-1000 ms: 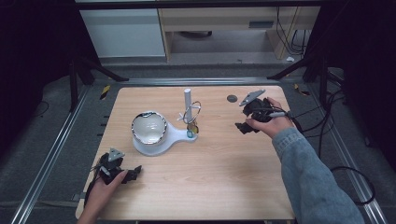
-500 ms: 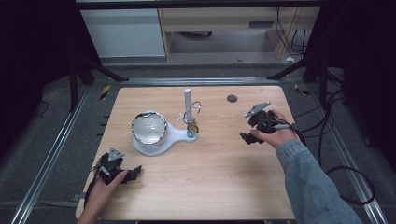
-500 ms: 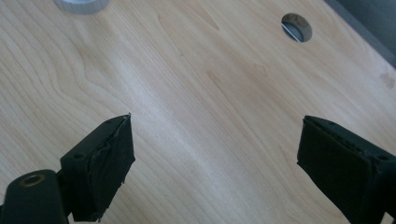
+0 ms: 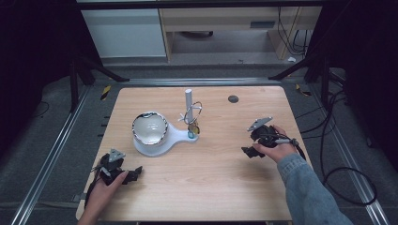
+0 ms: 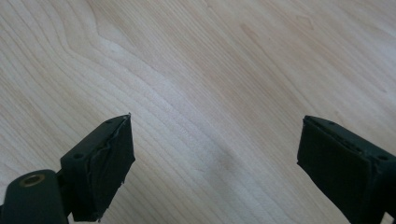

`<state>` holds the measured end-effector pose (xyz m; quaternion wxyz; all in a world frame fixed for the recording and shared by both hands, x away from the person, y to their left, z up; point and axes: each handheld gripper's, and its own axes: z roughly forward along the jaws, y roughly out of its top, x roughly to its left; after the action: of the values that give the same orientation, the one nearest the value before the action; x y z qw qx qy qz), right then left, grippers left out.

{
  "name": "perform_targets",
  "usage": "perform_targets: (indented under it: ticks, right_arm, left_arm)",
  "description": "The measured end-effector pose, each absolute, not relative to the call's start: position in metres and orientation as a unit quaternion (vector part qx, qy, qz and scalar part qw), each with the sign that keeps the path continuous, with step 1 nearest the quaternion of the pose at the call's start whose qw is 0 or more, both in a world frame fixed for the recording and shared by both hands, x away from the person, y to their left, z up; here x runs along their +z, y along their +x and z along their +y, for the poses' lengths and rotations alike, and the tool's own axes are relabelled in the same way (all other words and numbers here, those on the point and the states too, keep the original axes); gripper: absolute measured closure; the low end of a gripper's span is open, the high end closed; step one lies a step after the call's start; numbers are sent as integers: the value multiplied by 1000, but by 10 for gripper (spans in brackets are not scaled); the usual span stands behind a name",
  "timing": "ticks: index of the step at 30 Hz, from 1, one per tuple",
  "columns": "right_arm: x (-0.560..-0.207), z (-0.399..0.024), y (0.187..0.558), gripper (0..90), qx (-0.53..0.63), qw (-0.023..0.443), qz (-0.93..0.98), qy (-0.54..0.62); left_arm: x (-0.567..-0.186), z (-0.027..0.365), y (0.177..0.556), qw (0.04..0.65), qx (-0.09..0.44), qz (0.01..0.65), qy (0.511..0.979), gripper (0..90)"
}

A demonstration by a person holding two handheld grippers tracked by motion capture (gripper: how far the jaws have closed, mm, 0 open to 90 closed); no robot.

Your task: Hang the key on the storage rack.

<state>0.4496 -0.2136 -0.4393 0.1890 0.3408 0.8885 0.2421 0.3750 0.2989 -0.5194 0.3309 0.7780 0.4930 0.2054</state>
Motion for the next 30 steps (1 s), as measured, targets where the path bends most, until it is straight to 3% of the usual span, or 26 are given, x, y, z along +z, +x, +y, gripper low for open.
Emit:
perform_targets:
  ticks: [16,30]
  right_arm:
    - [-478,-246,447,91,269,189,847,418]
    - [-497,-250,449,43,284,179,827,450]
  left_arm:
    - [-519,299,375,331,205,493,778,0]
    - [-519,299,375,331,205,493,778,0]
